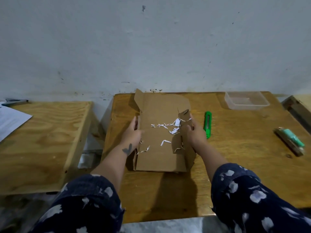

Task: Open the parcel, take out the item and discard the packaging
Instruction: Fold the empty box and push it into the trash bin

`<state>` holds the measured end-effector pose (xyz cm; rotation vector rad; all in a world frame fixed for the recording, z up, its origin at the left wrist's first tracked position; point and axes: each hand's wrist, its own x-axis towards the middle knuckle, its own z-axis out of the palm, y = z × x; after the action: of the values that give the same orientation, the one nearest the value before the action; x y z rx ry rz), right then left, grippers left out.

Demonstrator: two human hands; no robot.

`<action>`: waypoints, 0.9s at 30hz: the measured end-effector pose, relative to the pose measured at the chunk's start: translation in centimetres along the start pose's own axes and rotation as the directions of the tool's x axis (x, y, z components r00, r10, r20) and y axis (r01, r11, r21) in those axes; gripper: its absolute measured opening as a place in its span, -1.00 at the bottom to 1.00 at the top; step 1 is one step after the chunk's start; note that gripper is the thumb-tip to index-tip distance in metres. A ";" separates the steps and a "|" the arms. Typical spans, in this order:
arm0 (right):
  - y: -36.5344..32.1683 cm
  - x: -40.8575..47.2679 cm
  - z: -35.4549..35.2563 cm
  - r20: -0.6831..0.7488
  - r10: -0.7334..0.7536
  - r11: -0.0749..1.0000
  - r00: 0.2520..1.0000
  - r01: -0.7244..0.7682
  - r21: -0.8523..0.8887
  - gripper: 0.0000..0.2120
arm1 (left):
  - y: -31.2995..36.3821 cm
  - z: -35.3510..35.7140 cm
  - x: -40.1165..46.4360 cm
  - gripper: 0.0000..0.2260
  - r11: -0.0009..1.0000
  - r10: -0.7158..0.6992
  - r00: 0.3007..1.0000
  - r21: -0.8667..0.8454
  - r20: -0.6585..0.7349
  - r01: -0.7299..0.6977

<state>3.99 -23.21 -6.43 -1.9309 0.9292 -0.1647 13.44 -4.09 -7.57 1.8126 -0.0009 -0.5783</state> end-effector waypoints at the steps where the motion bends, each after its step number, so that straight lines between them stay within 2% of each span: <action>1: 0.1 0.0 -0.1 -0.002 0.001 1.000 1.000 -0.001 0.009 -0.50 | -0.1 0.2 0.2 -0.43 1.000 -0.006 1.000 -0.012 0.000 0.006; 4: 0.4 -0.4 -0.3 -0.015 0.005 0.999 1.000 -0.004 0.047 -0.50 | -0.4 0.6 0.0 -0.53 0.998 -0.004 1.000 -0.057 -0.020 0.002; 14: 0.8 -2.6 -4.0 -0.075 -0.051 0.984 0.996 0.063 0.169 -0.53 | 1.6 2.8 -3.0 -0.53 0.993 0.053 0.999 -0.108 -0.013 -0.054; 20: 2.6 -5.3 -10.2 -0.143 -0.080 0.972 0.986 0.109 0.207 -0.52 | 3.8 7.5 -7.6 -0.51 0.985 0.115 0.993 -0.126 0.000 -0.114; 27: 8.7 -9.6 -20.9 -0.251 -0.084 0.970 0.964 0.136 0.200 -0.53 | 5.2 17.3 -15.6 -0.49 0.974 0.198 0.978 -0.125 0.069 -0.188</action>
<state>-17.26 -33.74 0.27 -1.7852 0.9188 -0.5551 -5.39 -16.91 -0.42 1.6513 -0.1929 -0.5025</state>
